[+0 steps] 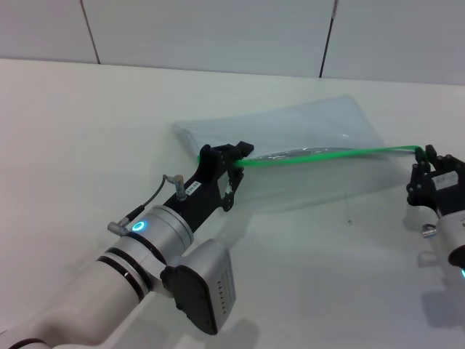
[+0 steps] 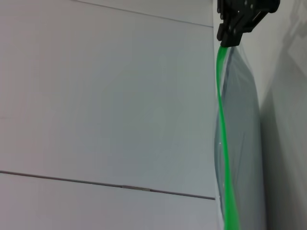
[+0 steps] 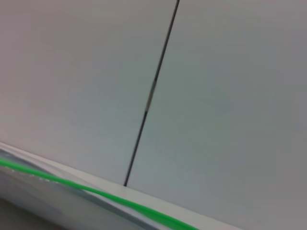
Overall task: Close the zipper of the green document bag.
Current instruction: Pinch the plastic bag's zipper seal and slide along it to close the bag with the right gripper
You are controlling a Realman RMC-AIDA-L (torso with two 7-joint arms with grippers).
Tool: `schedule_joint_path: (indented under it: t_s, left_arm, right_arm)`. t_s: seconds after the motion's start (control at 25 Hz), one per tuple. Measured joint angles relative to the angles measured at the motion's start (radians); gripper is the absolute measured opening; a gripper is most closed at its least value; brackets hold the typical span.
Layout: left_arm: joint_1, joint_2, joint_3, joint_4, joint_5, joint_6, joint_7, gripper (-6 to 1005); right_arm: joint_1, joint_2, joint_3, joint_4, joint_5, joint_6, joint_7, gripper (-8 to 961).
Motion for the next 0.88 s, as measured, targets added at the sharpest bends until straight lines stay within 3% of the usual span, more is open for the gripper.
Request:
schedule_joint_path:
  t_s: [0.6, 0.88]
  left_arm:
    - [0.001, 0.0, 0.0, 0.0, 0.0, -0.003, 0.001, 71]
    - [0.003, 0.0, 0.0, 0.001, 0.01, -0.006, 0.002, 72]
  right_arm:
    - [-0.002, 0.003, -0.004, 0.002, 0.029, 0.013, -0.007, 77]
    - [-0.002, 0.004, 0.001, 0.0, 0.031, 0.017, -0.012, 138]
